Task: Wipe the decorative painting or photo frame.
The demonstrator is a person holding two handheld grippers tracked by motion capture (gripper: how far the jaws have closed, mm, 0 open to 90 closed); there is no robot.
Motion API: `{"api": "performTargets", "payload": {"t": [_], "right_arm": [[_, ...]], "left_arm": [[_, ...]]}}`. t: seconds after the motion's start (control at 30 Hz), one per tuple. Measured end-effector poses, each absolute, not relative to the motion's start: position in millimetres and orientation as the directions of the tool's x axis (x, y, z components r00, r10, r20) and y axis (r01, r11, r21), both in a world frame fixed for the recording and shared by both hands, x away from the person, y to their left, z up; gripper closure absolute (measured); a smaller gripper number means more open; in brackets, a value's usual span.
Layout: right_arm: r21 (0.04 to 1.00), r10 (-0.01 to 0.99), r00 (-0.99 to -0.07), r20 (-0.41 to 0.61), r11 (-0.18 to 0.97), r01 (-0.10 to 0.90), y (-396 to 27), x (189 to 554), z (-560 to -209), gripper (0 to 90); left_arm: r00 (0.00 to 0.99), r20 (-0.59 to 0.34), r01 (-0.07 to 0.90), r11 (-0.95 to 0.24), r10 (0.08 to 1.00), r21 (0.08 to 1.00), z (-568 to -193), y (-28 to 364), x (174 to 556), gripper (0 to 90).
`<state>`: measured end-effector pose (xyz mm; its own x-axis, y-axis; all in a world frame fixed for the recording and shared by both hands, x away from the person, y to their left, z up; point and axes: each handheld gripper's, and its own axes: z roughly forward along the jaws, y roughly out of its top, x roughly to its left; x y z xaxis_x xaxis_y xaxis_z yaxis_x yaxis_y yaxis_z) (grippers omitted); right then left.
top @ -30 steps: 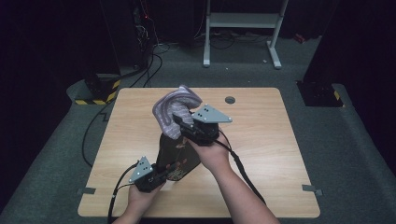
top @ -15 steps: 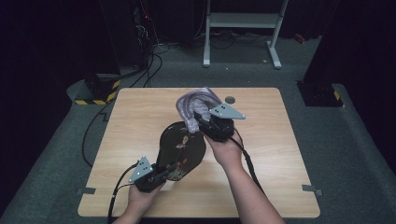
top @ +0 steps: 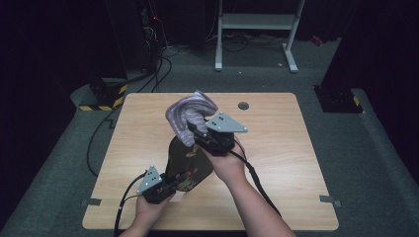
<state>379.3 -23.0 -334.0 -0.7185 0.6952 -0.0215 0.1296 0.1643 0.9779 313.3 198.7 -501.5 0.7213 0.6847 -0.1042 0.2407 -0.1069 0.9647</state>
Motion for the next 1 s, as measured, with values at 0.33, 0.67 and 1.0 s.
{"api": "performTargets", "payload": {"t": [0.33,0.67,1.0], "right_arm": [[0.979,0.660,-0.750,-0.047,0.178,0.096,-11.7,372.5,-330.4,65.3],[0.963,0.767,-0.641,0.019,0.158,0.217,-51.5,410.5,-357.2,65.3],[0.956,0.809,-0.586,0.046,0.135,0.261,-71.8,419.2,-371.1,65.6]], "left_arm": [[0.720,-0.106,0.245,-0.107,0.686,0.964,-501.3,198.6,313.3,79.0],[0.720,-0.108,0.245,-0.105,0.685,0.964,-501.5,198.4,313.1,79.0],[0.721,-0.109,0.245,-0.105,0.684,0.964,-501.5,198.4,313.3,79.1]]}}
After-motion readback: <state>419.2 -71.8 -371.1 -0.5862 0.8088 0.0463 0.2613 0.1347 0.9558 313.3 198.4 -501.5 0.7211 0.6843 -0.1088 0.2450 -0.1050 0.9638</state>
